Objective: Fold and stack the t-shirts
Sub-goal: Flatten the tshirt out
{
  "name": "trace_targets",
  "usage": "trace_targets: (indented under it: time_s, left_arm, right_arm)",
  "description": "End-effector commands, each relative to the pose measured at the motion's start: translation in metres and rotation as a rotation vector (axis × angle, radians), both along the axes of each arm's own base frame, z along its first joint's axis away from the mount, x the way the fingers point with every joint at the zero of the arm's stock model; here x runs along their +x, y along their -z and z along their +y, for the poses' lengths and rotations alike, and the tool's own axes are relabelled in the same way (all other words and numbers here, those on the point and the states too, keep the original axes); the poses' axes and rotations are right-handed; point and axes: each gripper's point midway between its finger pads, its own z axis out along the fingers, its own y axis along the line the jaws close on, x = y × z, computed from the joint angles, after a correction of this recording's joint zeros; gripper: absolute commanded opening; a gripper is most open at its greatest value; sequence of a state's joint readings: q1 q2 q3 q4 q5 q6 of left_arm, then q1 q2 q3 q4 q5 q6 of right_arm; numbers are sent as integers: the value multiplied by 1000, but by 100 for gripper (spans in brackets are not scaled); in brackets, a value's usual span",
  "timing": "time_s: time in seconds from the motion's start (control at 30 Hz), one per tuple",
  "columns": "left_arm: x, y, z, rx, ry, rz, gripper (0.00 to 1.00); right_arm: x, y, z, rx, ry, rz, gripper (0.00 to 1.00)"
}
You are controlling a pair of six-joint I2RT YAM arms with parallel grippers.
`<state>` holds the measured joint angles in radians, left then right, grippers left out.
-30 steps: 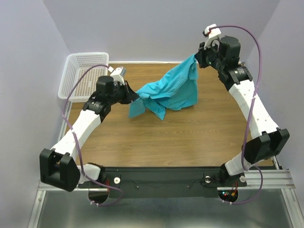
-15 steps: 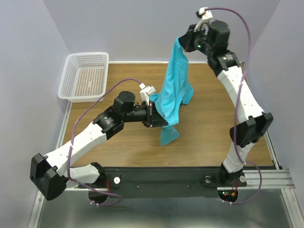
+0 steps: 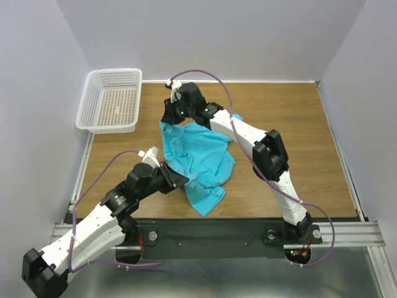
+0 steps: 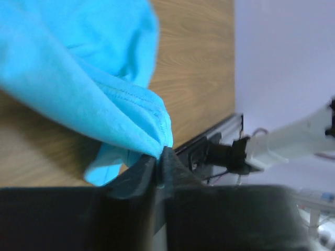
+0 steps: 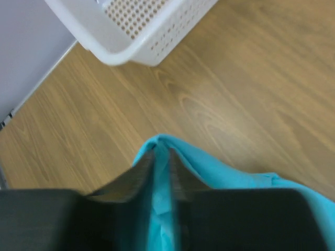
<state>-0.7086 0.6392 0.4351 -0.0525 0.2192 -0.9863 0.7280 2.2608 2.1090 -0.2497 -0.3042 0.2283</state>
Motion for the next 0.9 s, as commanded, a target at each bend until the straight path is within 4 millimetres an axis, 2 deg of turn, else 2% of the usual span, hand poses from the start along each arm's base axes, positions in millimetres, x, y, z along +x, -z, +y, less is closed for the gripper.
trace_targets:
  time_s: [0.0, 0.03, 0.07, 0.1, 0.13, 0.2, 0.23, 0.27, 0.33, 0.37, 0.4, 0.43, 0.47, 0.5, 0.53, 0.57, 0.6, 0.63, 0.67, 0.7, 0.73, 0.8, 0.83, 0.87]
  left_arm:
    - [22, 12, 39, -34, -314, 70, 35]
    - [18, 13, 50, 1, -350, 81, 55]
    - [23, 11, 63, 31, -413, 57, 70]
    - [25, -10, 71, 18, -439, 9, 81]
    - [24, -11, 80, 64, -457, -14, 87]
    - [30, -27, 93, 95, -502, -84, 99]
    - [33, -40, 93, 94, -504, -117, 99]
    - [36, -44, 92, 105, -500, -136, 99]
    - [42, -39, 79, 177, -425, -165, 99]
    - [48, -46, 68, 167, -391, -198, 99]
    - [52, -31, 54, 220, -315, -182, 99]
    - [59, -36, 44, 214, -288, -201, 98]
    - [64, -34, 38, 233, -266, -201, 98]
    - [74, -17, 31, 291, -251, -173, 98]
    - [86, -22, 30, 310, -261, -194, 99]
    - [95, -18, 32, 334, -273, -185, 99]
    - [107, 0, 32, 385, -272, -144, 98]
    - [125, 1, 46, 394, -328, -126, 98]
    - [133, 6, 51, 401, -343, -103, 98]
    - [140, 17, 55, 410, -346, -71, 98]
    - [150, 18, 65, 408, -383, -71, 98]
    - [164, 22, 90, 420, -460, -61, 98]
    - [171, 17, 94, 409, -479, -85, 98]
    - [176, 15, 98, 400, -494, -100, 98]
  right_arm:
    - [9, -33, 18, 80, 6, -110, 32]
    - [8, -36, 16, 80, 2, -113, 42]
    - [12, -36, 8, 64, 6, -129, 58]
    - [15, -42, 0, 62, 12, -142, 63]
    - [23, -60, -18, 63, 28, -184, 68]
    - [31, -77, -44, 55, 41, -221, 75]
    - [34, -81, -57, 46, 43, -229, 76]
    - [47, -84, -86, 26, 67, -249, 79]
    - [41, -74, -122, -16, 75, -236, 80]
    - [52, -66, -152, -57, 119, -243, 82]
    - [47, -41, -175, -113, 136, -213, 82]
    - [49, -27, -192, -146, 162, -197, 82]
    - [59, -14, -221, -173, 225, -169, 82]
    - [59, -1, -237, -193, 253, -141, 82]
    - [64, 19, -263, -215, 303, -91, 82]
    - [68, 29, -277, -225, 339, -65, 82]
    - [71, 36, -286, -224, 357, -45, 81]
    - [81, 45, -299, -219, 389, -17, 80]
    - [84, 50, -298, -220, 390, -6, 80]
    - [91, 56, -306, -223, 407, 6, 79]
    - [96, 72, -306, -231, 404, 31, 79]
    - [107, 76, -303, -199, 413, 56, 77]
    - [110, 80, -301, -190, 409, 67, 77]
    - [113, 94, -300, -184, 415, 103, 77]
